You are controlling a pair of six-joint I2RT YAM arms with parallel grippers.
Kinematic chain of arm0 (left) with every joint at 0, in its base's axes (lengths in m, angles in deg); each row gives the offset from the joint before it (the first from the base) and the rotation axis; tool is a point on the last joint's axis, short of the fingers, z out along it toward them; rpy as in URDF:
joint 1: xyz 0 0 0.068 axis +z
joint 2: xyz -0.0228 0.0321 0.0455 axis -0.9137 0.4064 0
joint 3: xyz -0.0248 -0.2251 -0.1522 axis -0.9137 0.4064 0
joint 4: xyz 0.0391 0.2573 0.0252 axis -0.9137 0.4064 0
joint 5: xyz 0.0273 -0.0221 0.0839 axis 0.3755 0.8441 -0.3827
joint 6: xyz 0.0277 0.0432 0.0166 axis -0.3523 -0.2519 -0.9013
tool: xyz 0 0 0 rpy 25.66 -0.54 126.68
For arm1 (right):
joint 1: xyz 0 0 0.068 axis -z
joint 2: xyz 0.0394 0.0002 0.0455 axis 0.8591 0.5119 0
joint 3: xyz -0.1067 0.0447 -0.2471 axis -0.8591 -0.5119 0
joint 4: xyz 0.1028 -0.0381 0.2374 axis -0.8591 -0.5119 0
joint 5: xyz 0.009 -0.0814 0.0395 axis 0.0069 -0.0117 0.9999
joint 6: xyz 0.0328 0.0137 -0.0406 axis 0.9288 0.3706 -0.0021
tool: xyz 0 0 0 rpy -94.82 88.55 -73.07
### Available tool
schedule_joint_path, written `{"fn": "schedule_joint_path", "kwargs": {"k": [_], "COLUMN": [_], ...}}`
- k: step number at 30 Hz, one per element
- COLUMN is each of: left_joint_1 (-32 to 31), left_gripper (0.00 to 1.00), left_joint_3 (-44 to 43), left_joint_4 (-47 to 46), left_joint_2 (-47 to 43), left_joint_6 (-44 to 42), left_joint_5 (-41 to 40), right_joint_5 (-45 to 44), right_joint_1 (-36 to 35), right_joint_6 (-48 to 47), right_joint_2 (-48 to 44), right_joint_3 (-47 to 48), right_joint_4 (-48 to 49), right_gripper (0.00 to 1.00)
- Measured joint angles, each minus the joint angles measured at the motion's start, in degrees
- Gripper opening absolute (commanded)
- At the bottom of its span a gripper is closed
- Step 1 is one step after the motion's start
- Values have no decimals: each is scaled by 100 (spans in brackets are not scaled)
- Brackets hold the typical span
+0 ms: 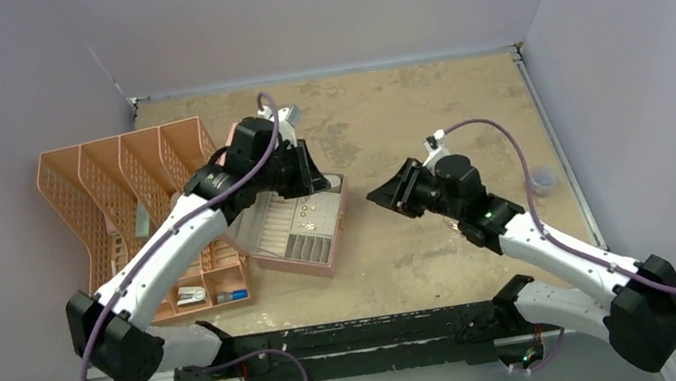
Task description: Organize the mixed jewelry
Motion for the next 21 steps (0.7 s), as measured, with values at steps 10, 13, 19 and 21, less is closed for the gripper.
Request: {"fn": "schedule_joint_path", "kwargs": {"k": [10, 13, 19, 21], "left_joint_1": [-2, -2, -2, 0], "left_gripper": [0, 0, 0, 0], "left_joint_3": [-529, -640, -800, -859], "left_joint_4": [970, 1193, 1445, 1513], "left_joint_2": [1416, 1777, 2046, 2083], "left_joint_6": [-315, -358, -457, -468], "left_joint_5": [-492, -706, -979, -1040], "right_joint_5": [-170, -177, -166, -155], "right_joint_1": [-2, -2, -2, -7], "right_joint_6": [-271, -337, -446, -507], "right_joint_2": [883, 1005, 1574, 1814], "right_joint_3": [-999, -1021, -1231, -1294], "right_joint_4": [629, 863, 1495, 1602], "right_gripper": [37, 37, 34, 35]}}
